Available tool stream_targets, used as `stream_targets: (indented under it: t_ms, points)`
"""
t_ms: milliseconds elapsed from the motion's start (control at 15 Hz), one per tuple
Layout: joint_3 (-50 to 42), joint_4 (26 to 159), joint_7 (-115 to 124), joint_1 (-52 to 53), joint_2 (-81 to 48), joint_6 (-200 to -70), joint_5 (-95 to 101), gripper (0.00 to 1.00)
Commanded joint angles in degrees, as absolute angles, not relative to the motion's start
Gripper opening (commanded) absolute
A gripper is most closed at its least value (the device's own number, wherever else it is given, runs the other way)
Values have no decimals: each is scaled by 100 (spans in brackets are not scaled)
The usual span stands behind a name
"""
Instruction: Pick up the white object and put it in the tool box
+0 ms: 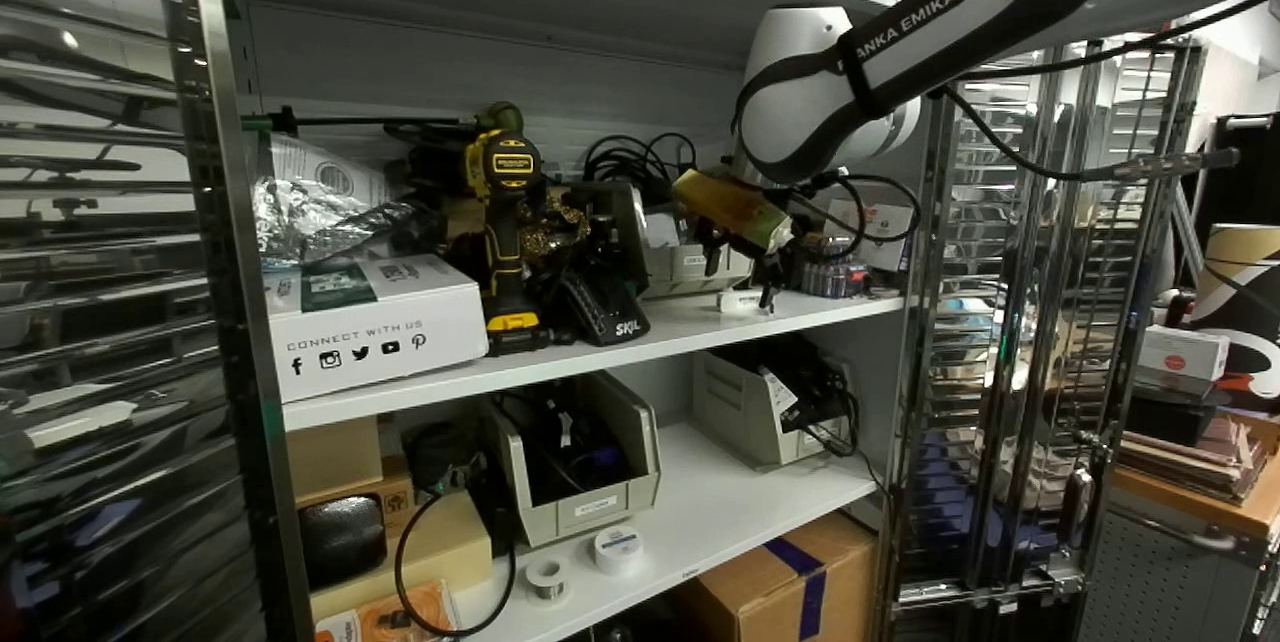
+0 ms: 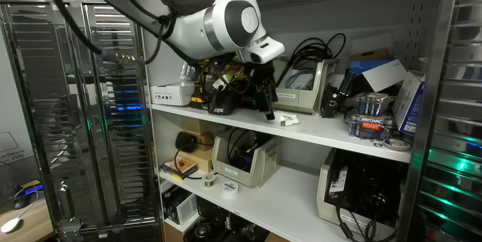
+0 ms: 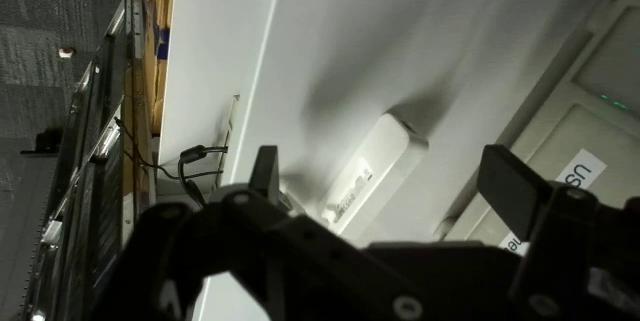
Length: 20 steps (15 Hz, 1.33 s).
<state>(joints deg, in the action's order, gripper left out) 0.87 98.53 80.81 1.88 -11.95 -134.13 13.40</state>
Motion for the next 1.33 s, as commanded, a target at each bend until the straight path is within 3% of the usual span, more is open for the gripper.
stream_targets:
  t_ms: [0,800,867,1000,1200,1267]
  points:
    - [-138,9160,8320,365,-1587,-12949,1408,100]
    - [-261,8027,8082,427,-2331,-12164,1187,98]
    - [-252,7998,8041,429,-2342,-12111,1171,94]
    - [-227,7973,7936,423,-2361,-12042,1087,73]
    - [-213,7989,7730,431,-2402,-11927,1004,58]
    - [-217,7993,7684,437,-2428,-11899,995,49]
